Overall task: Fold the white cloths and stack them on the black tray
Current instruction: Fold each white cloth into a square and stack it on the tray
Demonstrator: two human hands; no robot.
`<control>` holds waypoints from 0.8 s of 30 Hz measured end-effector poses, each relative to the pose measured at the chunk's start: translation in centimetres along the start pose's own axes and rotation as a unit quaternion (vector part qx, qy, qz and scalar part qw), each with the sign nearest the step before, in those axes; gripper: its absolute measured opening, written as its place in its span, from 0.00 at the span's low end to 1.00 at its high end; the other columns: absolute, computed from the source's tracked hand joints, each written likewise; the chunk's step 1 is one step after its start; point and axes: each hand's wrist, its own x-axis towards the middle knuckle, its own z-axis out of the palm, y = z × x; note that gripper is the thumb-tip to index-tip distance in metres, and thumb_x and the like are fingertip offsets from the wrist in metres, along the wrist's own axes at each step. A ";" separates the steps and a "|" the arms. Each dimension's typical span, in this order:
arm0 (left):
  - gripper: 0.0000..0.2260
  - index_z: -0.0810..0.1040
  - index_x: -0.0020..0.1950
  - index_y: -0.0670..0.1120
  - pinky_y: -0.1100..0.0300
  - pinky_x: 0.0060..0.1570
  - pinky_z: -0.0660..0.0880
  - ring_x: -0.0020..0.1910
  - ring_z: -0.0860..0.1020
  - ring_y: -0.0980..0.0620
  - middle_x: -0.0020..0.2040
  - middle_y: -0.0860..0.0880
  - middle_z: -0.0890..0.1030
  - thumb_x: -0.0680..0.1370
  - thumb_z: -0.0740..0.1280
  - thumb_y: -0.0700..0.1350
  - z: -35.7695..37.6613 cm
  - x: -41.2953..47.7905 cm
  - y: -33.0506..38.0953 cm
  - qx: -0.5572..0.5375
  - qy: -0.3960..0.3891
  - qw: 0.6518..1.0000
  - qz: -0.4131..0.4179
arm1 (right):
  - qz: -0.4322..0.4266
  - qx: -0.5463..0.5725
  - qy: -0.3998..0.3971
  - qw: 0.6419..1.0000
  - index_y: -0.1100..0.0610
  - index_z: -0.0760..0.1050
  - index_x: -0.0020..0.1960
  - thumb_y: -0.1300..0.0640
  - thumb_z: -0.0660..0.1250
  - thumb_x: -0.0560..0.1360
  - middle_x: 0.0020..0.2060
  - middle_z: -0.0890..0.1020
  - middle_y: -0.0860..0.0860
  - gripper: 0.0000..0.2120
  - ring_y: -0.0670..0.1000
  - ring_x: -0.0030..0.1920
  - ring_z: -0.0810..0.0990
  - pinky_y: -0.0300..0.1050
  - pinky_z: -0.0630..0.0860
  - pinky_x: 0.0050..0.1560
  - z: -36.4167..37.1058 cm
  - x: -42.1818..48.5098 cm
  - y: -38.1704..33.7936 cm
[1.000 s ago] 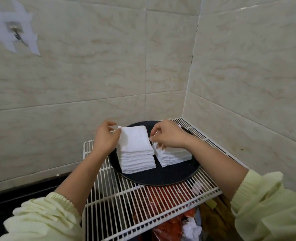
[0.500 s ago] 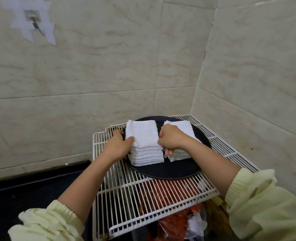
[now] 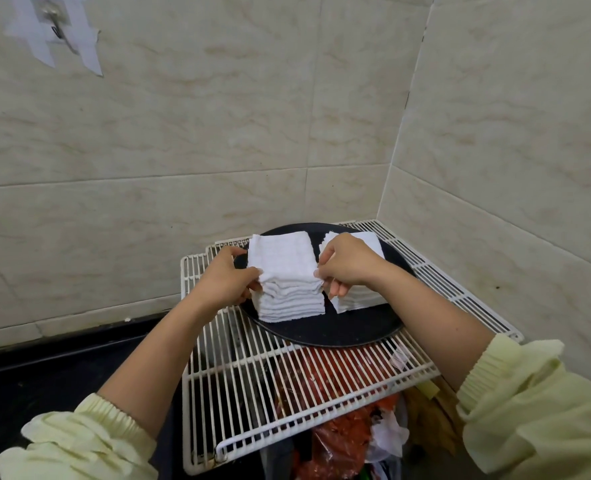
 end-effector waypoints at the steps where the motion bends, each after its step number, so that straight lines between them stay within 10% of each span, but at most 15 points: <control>1: 0.22 0.64 0.70 0.45 0.61 0.27 0.69 0.31 0.72 0.51 0.38 0.43 0.83 0.78 0.66 0.41 -0.1 0.0 0.0 -0.010 -0.001 1.000 -0.001 | 0.001 0.008 0.001 1.000 0.73 0.77 0.52 0.69 0.65 0.75 0.35 0.82 0.64 0.08 0.52 0.25 0.79 0.37 0.74 0.23 -0.1 -0.1 0.0; 13: 0.18 0.71 0.66 0.48 0.55 0.43 0.77 0.44 0.78 0.51 0.46 0.49 0.78 0.77 0.67 0.48 -0.8 -0.3 0.2 0.027 0.087 0.993 0.077 | -0.025 -0.043 0.046 0.998 0.67 0.76 0.49 0.64 0.67 0.75 0.37 0.84 0.64 0.06 0.59 0.31 0.84 0.40 0.77 0.25 -1.1 0.2 -0.1; 18: 0.18 0.73 0.59 0.63 0.57 0.66 0.58 0.69 0.58 0.54 0.66 0.54 0.65 0.71 0.74 0.55 -0.3 -0.9 -0.6 0.172 0.044 0.945 0.273 | -0.124 -0.125 0.063 0.982 0.59 0.79 0.47 0.61 0.73 0.70 0.38 0.82 0.52 0.07 0.48 0.33 0.80 0.34 0.72 0.29 -0.9 0.3 -0.3; 24: 0.20 0.76 0.54 0.65 0.44 0.71 0.56 0.71 0.50 0.55 0.73 0.57 0.60 0.65 0.76 0.59 -0.2 -0.4 -2.5 0.287 0.030 0.903 0.320 | -0.215 -0.298 0.014 0.930 0.51 0.75 0.55 0.48 0.76 0.67 0.47 0.69 0.45 0.20 0.46 0.50 0.66 0.44 0.70 0.51 1.1 0.7 0.9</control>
